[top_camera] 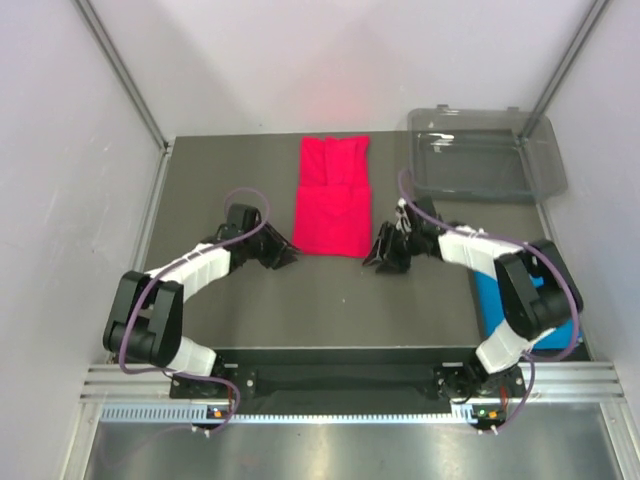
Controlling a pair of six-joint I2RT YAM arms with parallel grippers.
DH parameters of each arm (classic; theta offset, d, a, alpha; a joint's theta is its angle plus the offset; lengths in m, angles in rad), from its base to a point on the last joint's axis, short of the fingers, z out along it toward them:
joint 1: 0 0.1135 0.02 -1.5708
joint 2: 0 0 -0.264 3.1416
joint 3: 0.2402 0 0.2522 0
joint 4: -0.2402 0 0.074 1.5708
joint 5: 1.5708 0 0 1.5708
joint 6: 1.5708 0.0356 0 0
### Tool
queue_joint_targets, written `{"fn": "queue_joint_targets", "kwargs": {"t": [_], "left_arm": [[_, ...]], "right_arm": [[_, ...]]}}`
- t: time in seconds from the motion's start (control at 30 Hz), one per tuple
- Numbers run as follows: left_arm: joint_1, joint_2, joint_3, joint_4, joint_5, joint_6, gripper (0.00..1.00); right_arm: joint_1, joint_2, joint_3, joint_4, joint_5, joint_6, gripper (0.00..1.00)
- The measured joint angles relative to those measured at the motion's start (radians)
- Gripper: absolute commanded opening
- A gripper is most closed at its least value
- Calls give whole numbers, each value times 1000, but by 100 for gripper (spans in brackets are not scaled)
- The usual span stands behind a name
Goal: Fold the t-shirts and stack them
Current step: Fold the tshirt
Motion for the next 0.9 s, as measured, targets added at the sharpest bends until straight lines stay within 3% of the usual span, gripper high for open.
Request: {"fn": "queue_joint_targets", "kwargs": {"t": [0.2,0.43,0.7,0.9], "left_arm": [[-81,-1,-168,140,-140,-290,36],[-127,2,-259,315,-274,-487,42],[-127,80,-301,513,-395,-630,46],[-126,151,-301,643,-430,-685,46]], "right_arm": [[76,-217,-347,310,186,364,60],[152,-176,-474,619,365,704,55],[194,-146,-472,637,560,895,54],[211,-92,-421,633,624,966,55]]}}
